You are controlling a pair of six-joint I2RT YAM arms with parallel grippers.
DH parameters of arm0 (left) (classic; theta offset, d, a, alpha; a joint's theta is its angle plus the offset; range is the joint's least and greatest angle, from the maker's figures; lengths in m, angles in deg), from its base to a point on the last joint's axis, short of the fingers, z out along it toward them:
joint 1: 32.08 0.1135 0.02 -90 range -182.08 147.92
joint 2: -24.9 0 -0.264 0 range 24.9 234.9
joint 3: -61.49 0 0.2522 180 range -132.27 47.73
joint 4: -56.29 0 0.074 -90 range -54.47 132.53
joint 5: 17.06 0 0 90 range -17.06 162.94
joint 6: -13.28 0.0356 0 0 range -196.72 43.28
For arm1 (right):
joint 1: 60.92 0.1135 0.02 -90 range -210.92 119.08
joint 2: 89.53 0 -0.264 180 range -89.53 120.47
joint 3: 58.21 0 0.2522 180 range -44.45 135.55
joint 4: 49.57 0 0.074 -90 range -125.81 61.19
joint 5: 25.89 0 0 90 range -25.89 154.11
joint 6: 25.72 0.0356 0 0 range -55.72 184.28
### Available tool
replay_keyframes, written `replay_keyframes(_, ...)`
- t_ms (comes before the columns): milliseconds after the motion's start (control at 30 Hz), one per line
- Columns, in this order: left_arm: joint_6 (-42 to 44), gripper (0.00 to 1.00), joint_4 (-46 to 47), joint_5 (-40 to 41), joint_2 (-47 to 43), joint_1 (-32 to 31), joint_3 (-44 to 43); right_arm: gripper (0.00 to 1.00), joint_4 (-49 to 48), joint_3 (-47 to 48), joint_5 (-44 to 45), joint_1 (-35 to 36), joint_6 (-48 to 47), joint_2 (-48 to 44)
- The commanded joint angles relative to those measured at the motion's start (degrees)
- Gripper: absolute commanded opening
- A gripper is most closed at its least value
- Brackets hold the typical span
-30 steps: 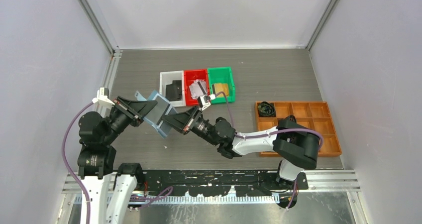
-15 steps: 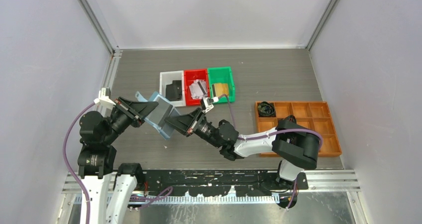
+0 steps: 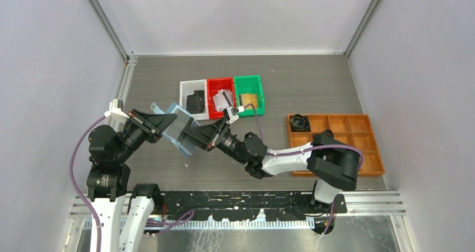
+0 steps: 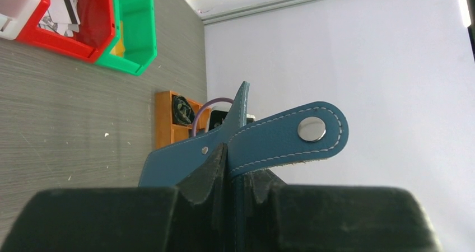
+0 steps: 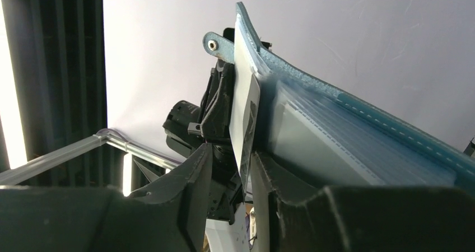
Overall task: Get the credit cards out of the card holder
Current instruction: Remove the credit card from the card holder.
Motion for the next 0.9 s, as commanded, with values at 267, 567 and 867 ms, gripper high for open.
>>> replay_keyframes(267,-1.21,0.0,3.25,-1.19,-0.14,-0.22,-3.31,0.08,-3.31,1.37,0.53,0.25,0.55,-0.18)
replay_keyframes(567,-0.45,0.0,5.85,0.5,0.82,-0.23,-5.06,0.01,-3.5,-6.53,2.7,0.24,0.63,-3.76)
replay_keyframes(867,2.04,0.0,6.84,0.8,1.66,-0.18,-6.75,0.01,-2.88,-14.68,4.24,-0.55,-1.34,-11.63)
